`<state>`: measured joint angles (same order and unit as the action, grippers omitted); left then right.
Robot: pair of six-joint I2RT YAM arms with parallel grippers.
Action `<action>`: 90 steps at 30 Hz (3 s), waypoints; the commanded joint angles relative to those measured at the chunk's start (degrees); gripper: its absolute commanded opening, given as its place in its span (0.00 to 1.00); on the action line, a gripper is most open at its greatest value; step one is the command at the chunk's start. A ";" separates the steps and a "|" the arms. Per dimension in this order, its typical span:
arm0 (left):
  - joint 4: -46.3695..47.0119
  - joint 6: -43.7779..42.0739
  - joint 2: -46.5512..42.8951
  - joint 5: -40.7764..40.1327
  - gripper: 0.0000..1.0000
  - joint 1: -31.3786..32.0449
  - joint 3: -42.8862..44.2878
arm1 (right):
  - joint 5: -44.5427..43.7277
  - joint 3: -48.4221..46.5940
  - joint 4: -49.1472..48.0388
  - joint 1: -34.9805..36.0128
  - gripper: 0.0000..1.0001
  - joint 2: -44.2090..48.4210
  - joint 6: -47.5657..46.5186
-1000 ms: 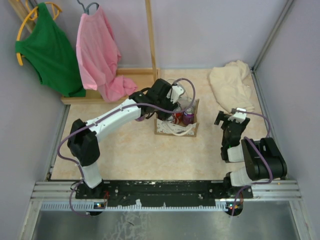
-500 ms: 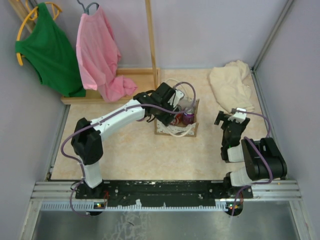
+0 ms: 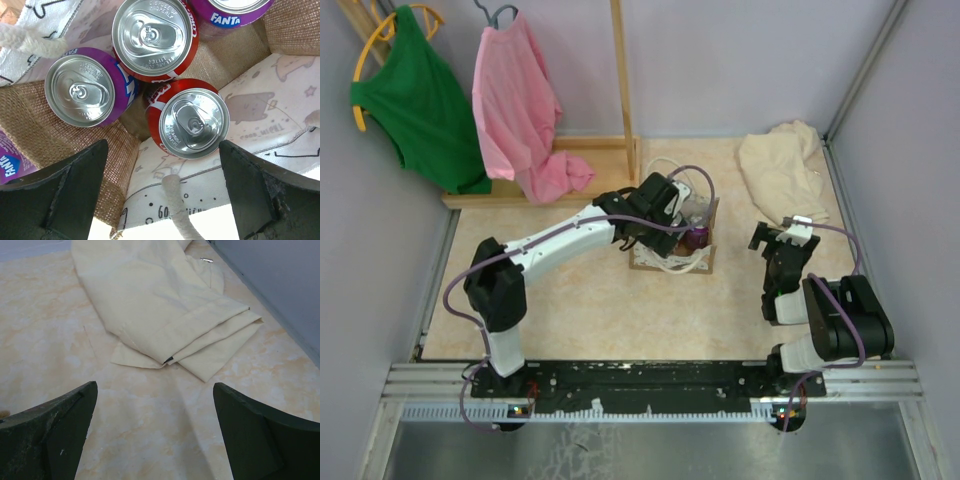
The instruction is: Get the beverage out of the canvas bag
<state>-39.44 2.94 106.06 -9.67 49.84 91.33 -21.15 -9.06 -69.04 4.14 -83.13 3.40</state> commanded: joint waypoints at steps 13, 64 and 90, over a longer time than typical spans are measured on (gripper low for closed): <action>-4.67 0.49 -0.06 -8.47 0.86 0.17 0.41 | -0.97 -0.78 -2.42 0.46 0.99 -0.10 -0.64; 4.03 -0.65 -1.20 2.80 0.89 0.17 -0.71 | -0.99 -0.78 -2.43 0.52 0.99 -0.10 -0.62; 1.39 4.90 4.07 1.13 0.91 0.15 -0.01 | -1.00 -0.78 -2.47 0.52 0.99 -0.12 -0.65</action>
<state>-36.53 6.90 109.16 -8.34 50.11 90.61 -21.15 -9.06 -69.04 4.14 -83.11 3.40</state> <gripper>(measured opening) 0.911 0.991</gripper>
